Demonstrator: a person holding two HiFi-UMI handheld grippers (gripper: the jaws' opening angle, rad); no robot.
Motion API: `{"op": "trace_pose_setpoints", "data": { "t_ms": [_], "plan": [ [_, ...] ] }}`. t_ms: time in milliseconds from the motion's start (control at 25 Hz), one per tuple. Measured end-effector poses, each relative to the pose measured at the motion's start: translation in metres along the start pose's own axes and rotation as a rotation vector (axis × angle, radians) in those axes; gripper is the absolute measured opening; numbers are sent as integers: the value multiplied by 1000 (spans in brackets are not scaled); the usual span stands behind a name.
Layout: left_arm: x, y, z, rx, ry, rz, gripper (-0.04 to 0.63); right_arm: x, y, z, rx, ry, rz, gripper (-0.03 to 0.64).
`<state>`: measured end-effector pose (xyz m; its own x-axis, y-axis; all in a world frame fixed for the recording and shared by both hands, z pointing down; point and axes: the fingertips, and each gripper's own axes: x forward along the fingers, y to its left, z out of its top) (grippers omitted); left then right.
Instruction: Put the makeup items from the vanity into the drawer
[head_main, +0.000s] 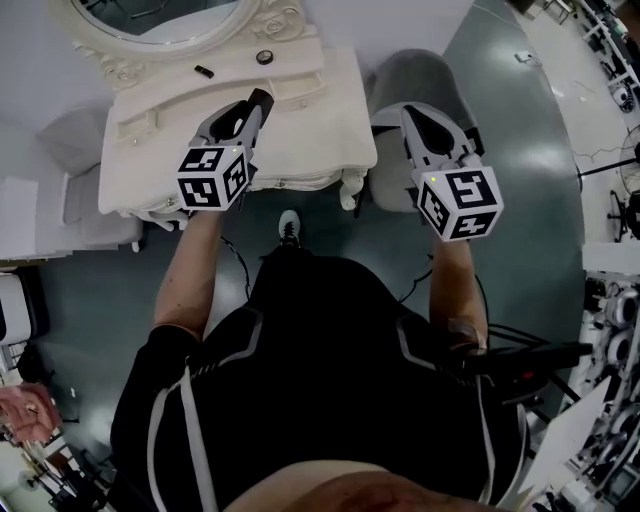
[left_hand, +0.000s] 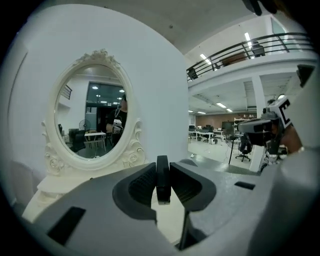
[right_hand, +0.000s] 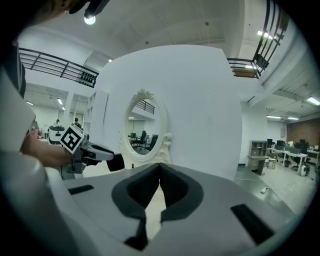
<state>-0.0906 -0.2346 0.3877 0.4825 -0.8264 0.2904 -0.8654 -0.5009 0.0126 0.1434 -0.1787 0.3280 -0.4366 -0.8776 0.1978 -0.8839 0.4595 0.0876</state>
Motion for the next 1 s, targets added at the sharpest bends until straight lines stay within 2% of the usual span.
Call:
{"op": "trace_pose_setpoints", "data": {
  "t_ms": [120,280,400,480,760,1000],
  "plan": [
    [32,15,-2,98,22,-46,89,23,-5,2,-28,33,-26,6],
    [71,27,-7,215,57,-166,89,53,-13,4,-24,60,-53,5],
    [98,27,-21,400,109,-267,87,69,-18,-1,-29,100,-73,5],
    [113,29,-26,478,124,-340,88,79,-21,-3,-27,115,-83,5],
    [157,33,-47,632,151,-634,88,98,-41,-12,19,147,-165,5],
    [195,44,-75,652,244,-729,89,106,-46,-30,98,192,-244,5]
  ]
}}
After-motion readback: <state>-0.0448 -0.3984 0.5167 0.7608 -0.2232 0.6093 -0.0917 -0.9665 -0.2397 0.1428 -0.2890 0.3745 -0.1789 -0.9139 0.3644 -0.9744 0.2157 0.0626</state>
